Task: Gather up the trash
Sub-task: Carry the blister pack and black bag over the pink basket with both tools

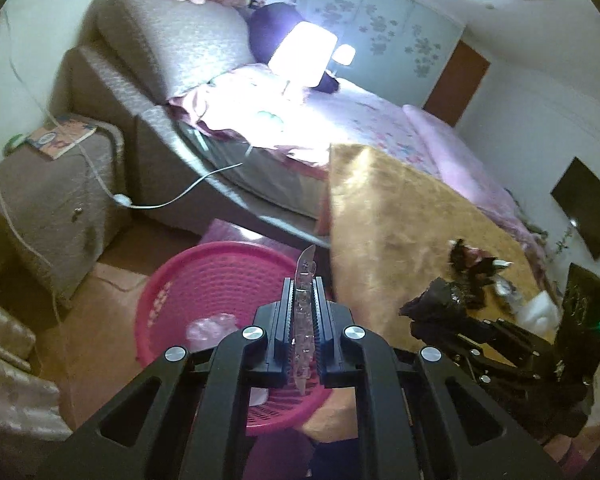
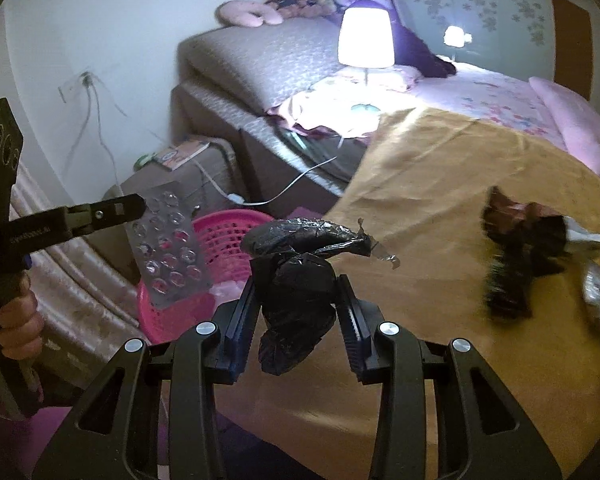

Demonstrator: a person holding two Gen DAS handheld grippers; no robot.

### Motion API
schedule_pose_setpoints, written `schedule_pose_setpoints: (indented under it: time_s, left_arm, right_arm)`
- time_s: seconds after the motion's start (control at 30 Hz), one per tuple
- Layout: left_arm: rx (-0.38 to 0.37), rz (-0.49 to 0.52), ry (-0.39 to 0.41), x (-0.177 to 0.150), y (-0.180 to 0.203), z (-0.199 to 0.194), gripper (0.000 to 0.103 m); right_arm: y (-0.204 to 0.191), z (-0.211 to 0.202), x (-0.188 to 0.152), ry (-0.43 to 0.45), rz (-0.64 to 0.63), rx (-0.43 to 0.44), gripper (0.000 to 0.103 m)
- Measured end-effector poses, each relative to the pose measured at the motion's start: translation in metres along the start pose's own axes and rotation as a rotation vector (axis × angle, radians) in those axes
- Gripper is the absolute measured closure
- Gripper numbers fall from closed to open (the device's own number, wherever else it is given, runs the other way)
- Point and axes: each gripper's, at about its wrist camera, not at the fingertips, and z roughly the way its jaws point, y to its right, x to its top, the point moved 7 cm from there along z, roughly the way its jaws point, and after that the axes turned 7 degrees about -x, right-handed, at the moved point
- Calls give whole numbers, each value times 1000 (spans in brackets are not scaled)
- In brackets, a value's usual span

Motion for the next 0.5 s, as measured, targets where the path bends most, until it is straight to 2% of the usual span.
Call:
schedule_pose_setpoints:
  time_s: [0.2, 0.5]
  left_arm:
    - [75, -19, -25, -6, -25, 7, 95]
    - [164, -52, -58, -13, -50, 16, 95]
  right_arm:
    - [-30, 10, 3, -22, -51, 40, 65]
    - [-54, 28, 8, -67, -71, 100, 65]
